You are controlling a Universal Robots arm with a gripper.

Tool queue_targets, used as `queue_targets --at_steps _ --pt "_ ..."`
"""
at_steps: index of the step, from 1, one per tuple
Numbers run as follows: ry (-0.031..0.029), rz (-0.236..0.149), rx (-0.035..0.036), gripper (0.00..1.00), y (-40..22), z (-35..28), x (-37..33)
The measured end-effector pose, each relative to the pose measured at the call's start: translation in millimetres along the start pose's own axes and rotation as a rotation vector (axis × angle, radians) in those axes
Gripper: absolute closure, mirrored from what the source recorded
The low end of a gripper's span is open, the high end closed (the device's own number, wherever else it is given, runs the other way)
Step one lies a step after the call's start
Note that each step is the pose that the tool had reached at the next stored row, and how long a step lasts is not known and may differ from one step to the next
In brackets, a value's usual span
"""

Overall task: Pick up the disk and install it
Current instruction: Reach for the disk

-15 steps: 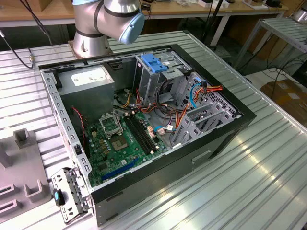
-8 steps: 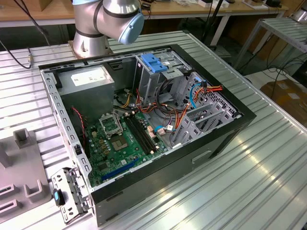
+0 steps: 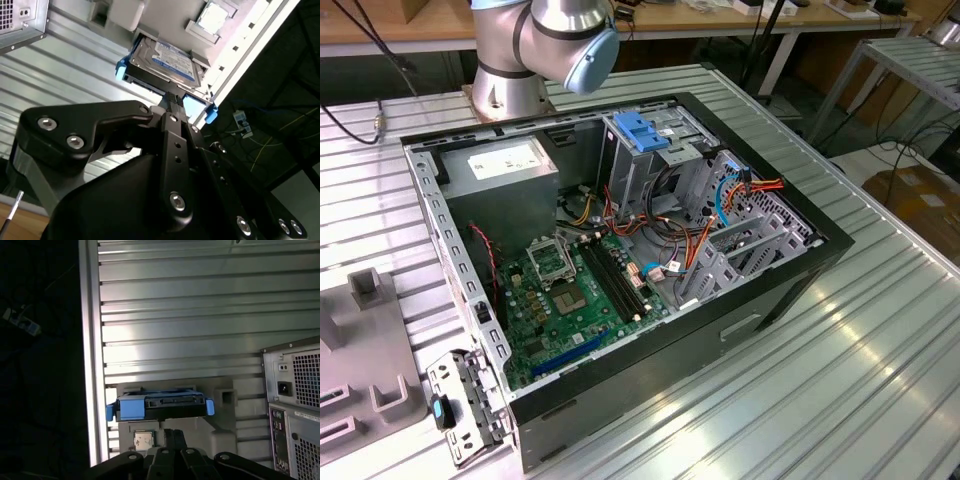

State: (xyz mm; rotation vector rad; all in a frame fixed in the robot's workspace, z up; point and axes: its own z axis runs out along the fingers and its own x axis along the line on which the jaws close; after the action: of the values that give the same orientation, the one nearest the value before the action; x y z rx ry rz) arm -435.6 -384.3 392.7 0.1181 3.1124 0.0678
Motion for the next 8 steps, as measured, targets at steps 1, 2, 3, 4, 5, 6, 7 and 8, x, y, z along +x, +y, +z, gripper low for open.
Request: queue_targets --at_steps 1,2,3,4,5,6,7,8 --pt "0.0006 0.0 0.0002 0.89 2.3 0.0 2.8" --pt "0.001 0.0 0.0003 0.89 3.7 0.1 5.3" --pt "0.0016 0.0 0.0003 0.89 4.8 0.2 9.5" --pt "0.0021 0.0 0.0003 0.89 5.1 0.2 12.7" --pt "0.0025 0.0 0.0004 0.89 5.1 0.1 15.5" --pt "0.0029 0.0 0.0004 0.89 5.0 0.2 19.2" --pt "0.0035 0.0 0.0004 0.89 5.0 0.2 21.8" --pt "0.0041 0.0 0.0005 0.89 5.1 0.2 24.2"
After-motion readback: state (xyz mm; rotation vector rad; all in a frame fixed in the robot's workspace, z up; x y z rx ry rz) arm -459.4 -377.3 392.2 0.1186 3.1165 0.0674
